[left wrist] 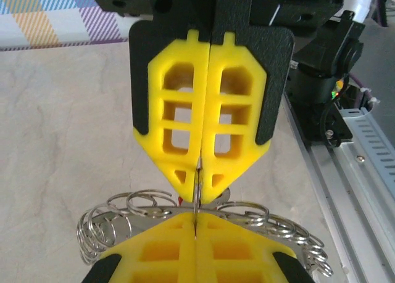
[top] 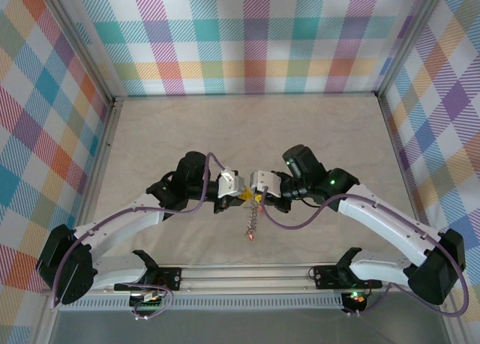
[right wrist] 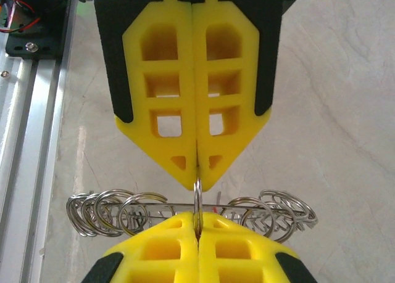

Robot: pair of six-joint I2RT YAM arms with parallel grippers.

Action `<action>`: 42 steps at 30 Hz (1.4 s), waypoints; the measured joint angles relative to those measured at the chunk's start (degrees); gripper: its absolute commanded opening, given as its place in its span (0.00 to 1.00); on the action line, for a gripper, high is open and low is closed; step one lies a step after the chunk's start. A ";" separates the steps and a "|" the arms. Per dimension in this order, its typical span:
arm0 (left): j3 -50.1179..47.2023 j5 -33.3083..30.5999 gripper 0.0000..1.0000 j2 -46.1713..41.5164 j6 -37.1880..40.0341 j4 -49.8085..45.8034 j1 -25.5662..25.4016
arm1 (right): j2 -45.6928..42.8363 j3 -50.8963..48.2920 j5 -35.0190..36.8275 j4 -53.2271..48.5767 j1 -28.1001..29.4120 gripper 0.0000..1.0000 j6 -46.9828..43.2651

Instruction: Put the keys on the keyring

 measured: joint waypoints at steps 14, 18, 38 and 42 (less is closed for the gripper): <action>-0.02 -0.63 0.23 1.01 -2.05 -1.90 0.07 | -0.76 0.57 -0.02 -2.71 -1.40 0.01 0.02; 0.72 0.46 0.26 0.59 -3.85 -2.89 0.07 | 0.04 0.59 -0.04 -2.71 -1.40 0.00 0.02; 2.47 2.03 0.22 2.93 -7.15 -1.49 -0.33 | 2.05 0.59 -3.13 -1.40 -1.40 0.00 0.46; 2.69 2.08 0.14 3.39 -7.76 -1.05 -0.52 | 2.05 0.59 -3.37 -1.27 -1.40 0.00 0.46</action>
